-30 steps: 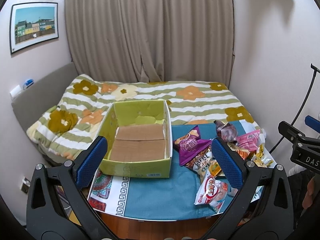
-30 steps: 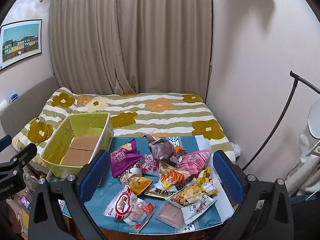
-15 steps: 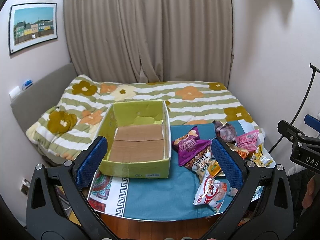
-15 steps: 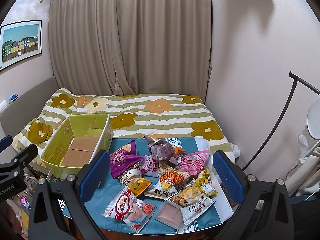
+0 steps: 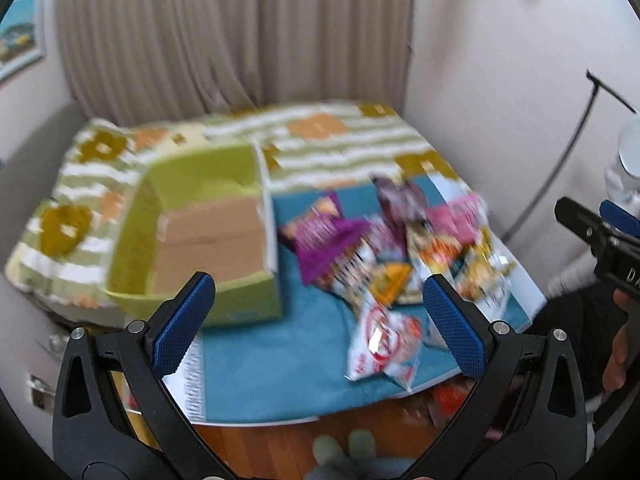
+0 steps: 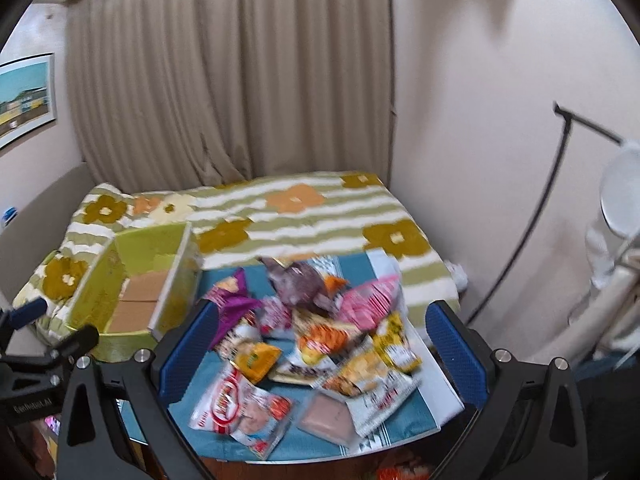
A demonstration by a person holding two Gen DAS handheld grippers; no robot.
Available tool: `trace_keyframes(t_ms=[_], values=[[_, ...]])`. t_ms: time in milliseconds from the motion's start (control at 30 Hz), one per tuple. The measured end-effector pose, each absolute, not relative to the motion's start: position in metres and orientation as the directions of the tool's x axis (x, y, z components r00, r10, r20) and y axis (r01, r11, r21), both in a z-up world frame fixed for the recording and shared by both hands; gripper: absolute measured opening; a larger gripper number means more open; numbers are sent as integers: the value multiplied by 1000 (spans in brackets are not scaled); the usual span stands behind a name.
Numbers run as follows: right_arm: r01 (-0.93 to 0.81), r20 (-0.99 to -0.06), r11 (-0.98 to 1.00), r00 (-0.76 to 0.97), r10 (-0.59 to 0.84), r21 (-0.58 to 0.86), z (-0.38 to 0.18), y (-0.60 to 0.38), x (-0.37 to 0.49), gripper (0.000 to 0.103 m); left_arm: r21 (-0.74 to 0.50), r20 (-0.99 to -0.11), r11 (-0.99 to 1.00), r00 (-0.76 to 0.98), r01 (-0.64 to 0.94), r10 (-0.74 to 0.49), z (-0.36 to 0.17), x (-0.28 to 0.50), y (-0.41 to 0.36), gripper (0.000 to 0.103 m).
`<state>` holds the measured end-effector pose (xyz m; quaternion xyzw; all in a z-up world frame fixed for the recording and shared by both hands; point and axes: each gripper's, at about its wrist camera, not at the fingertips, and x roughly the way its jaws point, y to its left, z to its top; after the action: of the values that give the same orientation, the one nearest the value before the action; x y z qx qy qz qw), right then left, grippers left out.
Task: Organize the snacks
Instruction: 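Grasp the white Oishi bag with the left tool while the right tool grasps the silver chip bag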
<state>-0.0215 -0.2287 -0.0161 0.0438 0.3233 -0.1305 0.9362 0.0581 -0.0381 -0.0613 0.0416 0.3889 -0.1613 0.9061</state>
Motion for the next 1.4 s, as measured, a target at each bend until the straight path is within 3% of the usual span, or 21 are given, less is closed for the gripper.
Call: trace_keyframes(t_ms=[367,733,800,867,933,1067,1400], values=[[372,-765,928,606,-216,33,-109,-285,-21,103,-205,-844,903,399,376,-358,-178,80,-83,103],[233,-833,972,543,-102,33,-191,-320,9,103,-247,-892,936,317,251,-321,-255,97,-109,102],[222,-841,973,536,-73,57,-201,-326,12,103,-257,-895,938,309,230,-321,-261,100,-109,96],[218,-846,973,530,-58,70,-208,-332,16,103,-260,-902,940,292,222,-318,-267,101,-111,84],[211,-851,973,524,-34,91,-213,-337,20,103,-282,-900,936,279,211,-334,-270,102,-111,82],[182,-859,975,512,15,125,-222,-347,32,103,-301,-898,931,266,206,-350,-273,101,-112,62],[87,-866,975,480,137,202,-239,-346,53,103,-290,-899,939,284,187,-334,-273,93,-118,58]])
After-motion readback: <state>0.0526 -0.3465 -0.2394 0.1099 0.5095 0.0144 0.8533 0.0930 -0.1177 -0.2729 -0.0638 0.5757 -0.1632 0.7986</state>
